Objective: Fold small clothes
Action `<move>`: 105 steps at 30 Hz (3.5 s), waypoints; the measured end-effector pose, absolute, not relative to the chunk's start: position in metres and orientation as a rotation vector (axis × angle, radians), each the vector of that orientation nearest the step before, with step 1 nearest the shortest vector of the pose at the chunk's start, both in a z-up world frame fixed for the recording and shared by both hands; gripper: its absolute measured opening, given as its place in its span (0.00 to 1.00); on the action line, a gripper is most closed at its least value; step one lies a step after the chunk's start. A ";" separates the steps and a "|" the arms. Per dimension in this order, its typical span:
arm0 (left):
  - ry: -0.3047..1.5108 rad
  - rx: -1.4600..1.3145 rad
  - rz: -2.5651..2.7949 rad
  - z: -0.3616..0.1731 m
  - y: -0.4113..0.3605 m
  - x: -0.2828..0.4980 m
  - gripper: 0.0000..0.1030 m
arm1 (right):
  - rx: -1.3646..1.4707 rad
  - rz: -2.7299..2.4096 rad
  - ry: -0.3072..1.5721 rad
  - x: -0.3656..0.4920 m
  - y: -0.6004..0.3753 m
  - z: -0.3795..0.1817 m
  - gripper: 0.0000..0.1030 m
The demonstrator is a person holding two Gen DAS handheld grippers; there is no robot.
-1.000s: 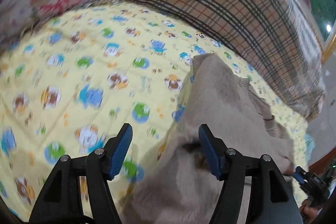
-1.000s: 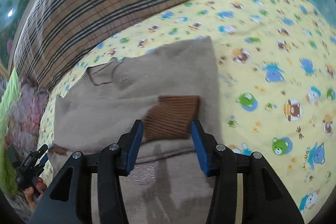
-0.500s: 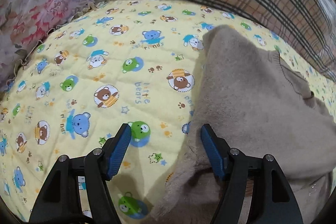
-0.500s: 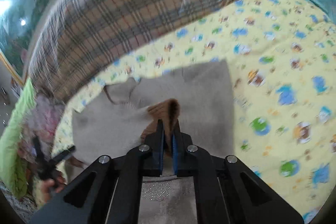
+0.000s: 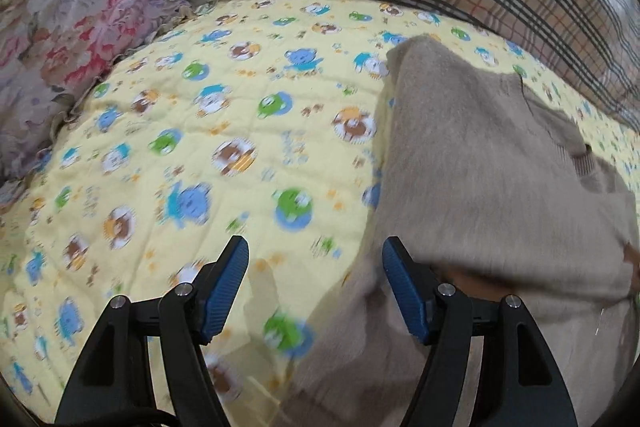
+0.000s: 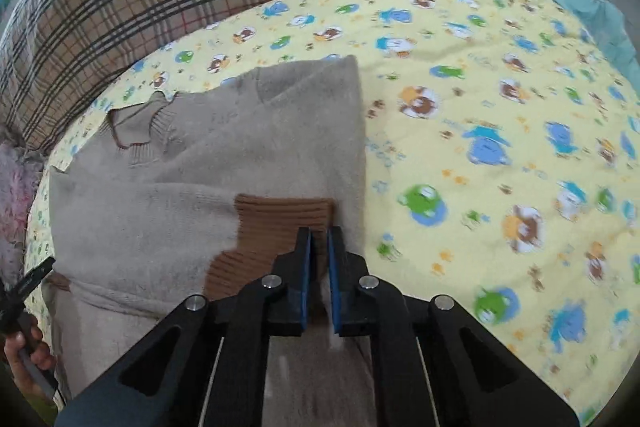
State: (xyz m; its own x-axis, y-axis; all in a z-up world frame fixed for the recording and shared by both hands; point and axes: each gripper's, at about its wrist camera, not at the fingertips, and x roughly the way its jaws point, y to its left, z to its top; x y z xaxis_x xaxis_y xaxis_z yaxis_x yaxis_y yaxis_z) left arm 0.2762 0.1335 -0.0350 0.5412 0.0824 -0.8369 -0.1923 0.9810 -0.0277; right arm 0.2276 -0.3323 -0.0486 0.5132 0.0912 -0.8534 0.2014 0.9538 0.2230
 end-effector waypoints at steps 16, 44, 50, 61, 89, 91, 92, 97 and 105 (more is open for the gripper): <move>1.071 -0.207 -0.020 -0.034 0.156 0.117 0.69 | 0.383 0.124 0.939 0.072 -0.324 -0.010 0.47; 1.066 -0.308 -0.273 -0.042 0.149 -0.011 0.48 | 0.513 0.371 1.075 -0.089 -0.330 -0.078 0.47; 1.066 -0.305 -0.281 -0.041 0.156 -0.010 0.08 | 0.514 0.436 1.030 -0.089 -0.300 -0.090 0.51; 1.127 -0.416 -0.317 -0.049 0.174 -0.007 0.19 | 0.550 0.488 1.029 -0.086 -0.300 -0.104 0.17; 0.696 -0.485 -0.427 0.091 0.150 0.099 0.06 | 0.643 0.625 0.557 0.040 -0.338 0.038 0.08; 0.672 -0.500 -0.404 0.097 0.149 0.123 0.06 | 0.644 0.621 0.540 0.065 -0.340 0.043 0.08; 0.666 -0.508 -0.394 0.099 0.148 0.138 0.05 | 0.639 0.613 0.537 0.075 -0.342 0.045 0.08; 0.685 -0.489 -0.343 0.097 0.134 0.201 0.05 | 0.609 0.559 0.549 0.133 -0.349 0.047 0.08; 0.759 -0.411 -0.298 0.067 0.110 0.287 0.05 | 0.576 0.462 0.633 0.220 -0.352 0.021 0.08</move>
State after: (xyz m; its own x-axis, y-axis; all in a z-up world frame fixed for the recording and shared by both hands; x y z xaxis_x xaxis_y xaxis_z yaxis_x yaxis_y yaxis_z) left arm 0.2870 0.1105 0.0666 0.6900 -0.4037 -0.6007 0.1131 0.8799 -0.4614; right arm 0.2196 -0.3521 0.0206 0.7164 0.5605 -0.4155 -0.2237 0.7486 0.6242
